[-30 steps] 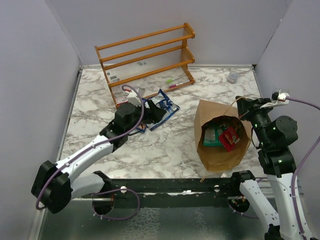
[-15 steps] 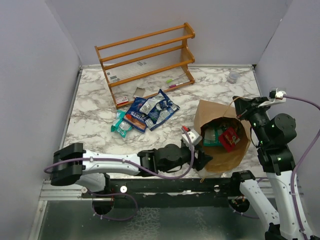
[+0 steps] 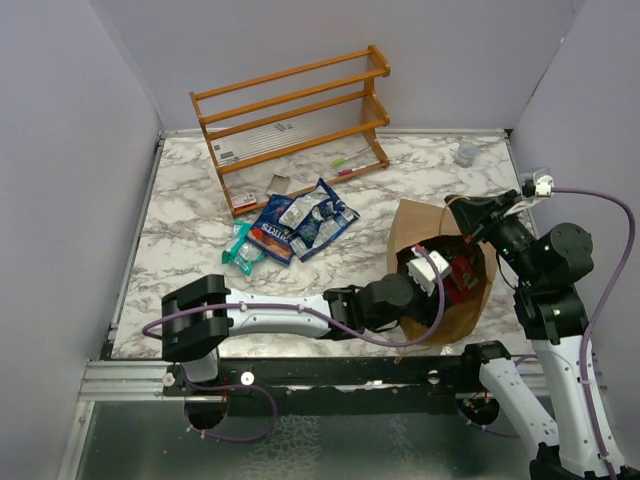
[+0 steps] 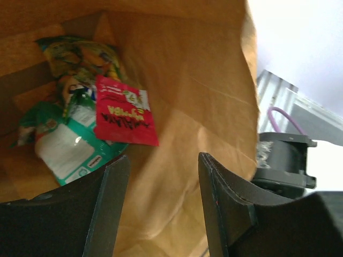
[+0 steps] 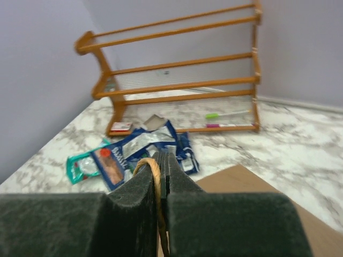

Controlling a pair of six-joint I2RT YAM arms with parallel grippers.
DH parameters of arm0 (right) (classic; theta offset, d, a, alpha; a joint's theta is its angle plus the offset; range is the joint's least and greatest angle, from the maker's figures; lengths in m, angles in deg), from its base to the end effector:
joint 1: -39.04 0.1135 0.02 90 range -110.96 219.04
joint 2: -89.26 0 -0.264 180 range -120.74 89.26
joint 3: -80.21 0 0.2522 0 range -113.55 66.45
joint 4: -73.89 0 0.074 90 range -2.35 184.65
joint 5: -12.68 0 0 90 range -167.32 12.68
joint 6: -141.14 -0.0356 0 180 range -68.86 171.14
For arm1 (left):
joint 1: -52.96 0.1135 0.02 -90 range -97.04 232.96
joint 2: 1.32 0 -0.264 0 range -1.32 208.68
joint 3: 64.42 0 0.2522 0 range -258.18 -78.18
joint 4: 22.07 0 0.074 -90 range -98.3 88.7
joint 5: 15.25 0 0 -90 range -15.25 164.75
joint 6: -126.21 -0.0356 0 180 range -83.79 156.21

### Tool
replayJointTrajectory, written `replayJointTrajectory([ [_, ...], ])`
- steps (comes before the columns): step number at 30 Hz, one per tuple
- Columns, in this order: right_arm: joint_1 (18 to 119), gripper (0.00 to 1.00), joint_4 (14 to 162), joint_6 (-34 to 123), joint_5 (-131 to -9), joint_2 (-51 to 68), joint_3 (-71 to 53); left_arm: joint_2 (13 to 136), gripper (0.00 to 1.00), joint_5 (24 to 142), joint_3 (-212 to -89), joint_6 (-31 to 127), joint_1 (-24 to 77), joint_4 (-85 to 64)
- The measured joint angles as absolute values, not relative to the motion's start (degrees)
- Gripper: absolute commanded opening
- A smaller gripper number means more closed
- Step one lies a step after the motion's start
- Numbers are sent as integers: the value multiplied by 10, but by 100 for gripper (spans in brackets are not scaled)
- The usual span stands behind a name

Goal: Take the snacks out of the paper bag
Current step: Take out the snack from the paper bag.

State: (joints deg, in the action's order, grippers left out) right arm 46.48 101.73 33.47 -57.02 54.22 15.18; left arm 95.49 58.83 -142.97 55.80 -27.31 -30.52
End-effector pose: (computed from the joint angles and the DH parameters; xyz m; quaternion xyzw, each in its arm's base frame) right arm 0.1269 0.0290 0.3952 -0.0655 0.6915 0.2734 0.6654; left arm 0.0768 -0.3901 0.2782 0.3057 0.6989 -0.4199 0.4917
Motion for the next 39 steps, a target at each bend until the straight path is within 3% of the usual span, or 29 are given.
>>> replayJointTrajectory([
  [7, 465, 2, 912, 304, -385, 491, 152, 946, 58, 587, -1399, 560, -251, -303],
  [13, 465, 2, 850, 249, -318, 443, 159, 895, 58, 589, -1329, 582, -231, -297],
  [22, 465, 2, 884, 279, -308, 451, 159, 856, 49, 605, -1273, 669, -194, -310],
  [34, 465, 2, 909, 291, -316, 465, 159, 984, 65, 589, -1365, 788, -182, -298],
  [39, 465, 2, 910, 295, -318, 466, 159, 1028, 67, 561, -1370, 809, -181, -317],
])
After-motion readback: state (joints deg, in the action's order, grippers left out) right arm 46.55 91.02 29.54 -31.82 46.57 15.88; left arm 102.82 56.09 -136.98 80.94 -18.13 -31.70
